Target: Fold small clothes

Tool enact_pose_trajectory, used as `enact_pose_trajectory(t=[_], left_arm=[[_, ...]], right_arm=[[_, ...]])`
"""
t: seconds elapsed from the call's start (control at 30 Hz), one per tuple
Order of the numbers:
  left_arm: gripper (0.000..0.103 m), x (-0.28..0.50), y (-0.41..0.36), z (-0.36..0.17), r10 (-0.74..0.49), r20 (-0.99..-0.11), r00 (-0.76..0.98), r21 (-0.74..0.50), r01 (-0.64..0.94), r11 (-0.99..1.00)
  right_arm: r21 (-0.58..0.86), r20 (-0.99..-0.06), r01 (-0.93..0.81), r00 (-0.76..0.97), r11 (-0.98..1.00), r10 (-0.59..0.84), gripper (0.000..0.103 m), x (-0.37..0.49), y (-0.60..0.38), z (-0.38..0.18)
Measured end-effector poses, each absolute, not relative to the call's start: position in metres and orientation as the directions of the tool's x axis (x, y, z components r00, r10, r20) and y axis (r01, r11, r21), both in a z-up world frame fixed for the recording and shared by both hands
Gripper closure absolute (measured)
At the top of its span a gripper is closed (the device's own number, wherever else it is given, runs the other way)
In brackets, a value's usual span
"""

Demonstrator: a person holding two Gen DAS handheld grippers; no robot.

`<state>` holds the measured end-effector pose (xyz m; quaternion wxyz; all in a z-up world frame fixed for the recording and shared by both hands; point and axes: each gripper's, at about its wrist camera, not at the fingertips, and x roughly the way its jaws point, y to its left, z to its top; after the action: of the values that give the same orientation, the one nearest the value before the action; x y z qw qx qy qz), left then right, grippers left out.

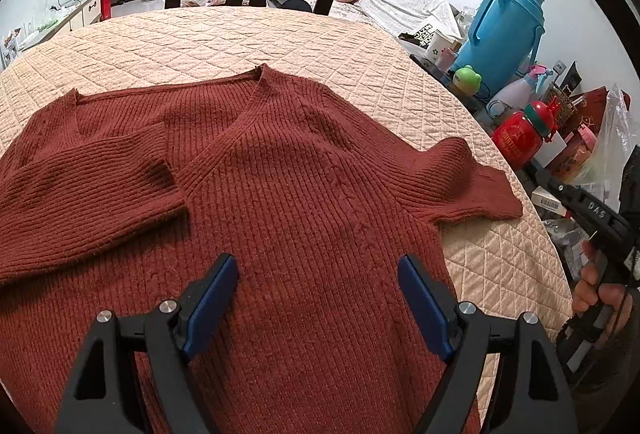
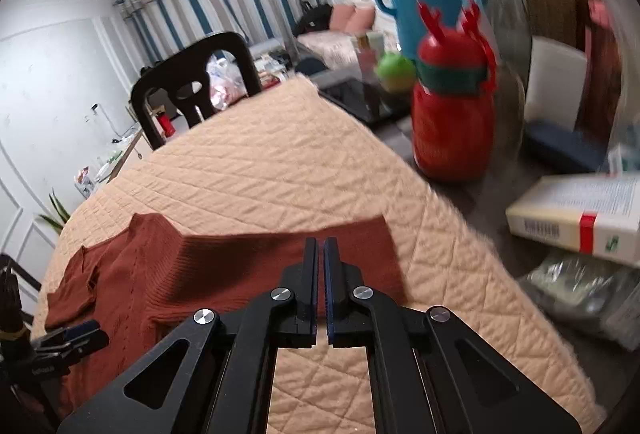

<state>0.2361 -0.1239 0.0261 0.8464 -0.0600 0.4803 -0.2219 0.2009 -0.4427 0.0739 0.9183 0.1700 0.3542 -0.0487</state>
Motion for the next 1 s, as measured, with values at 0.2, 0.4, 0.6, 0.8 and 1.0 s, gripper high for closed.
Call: enact_pose_trajectory(t=[0.2, 0.4, 0.6, 0.8, 1.0], left_arm=[[0.019, 0.235, -0.124, 0.026, -0.436, -0.785, 0.439, -0.317, 0.32, 0.893], [0.017, 0.234, -0.126, 0.024, -0.43, -0.785, 0.446, -0.303, 0.328, 0.895], [0.017, 0.233, -0.127, 0.024, -0.428, -0.783, 0.452, -0.297, 0.332, 0.895], [0.014, 0.233, -0.129, 0.023, -0.426, -0.781, 0.456, -0.29, 0.339, 0.895], [0.014, 0.233, -0.128, 0.023, -0.431, -0.778, 0.457, -0.295, 0.341, 0.893]], right_arm=[[0.233, -0.723, 0.308, 0.69, 0.922, -0.048, 0.088, 0.205, -0.455, 0.065], [0.209, -0.782, 0.338, 0.622, 0.918, -0.051, 0.054, 0.208, -0.461, 0.042], [0.198, -0.807, 0.377, 0.586, 0.905, -0.068, 0.054, 0.214, -0.464, 0.028], [0.135, -0.813, 0.362, 0.572, 0.922, -0.105, 0.07, 0.212, -0.453, 0.03], [0.183, -0.785, 0.318, 0.617, 0.93, -0.057, 0.093, 0.207, -0.447, 0.038]])
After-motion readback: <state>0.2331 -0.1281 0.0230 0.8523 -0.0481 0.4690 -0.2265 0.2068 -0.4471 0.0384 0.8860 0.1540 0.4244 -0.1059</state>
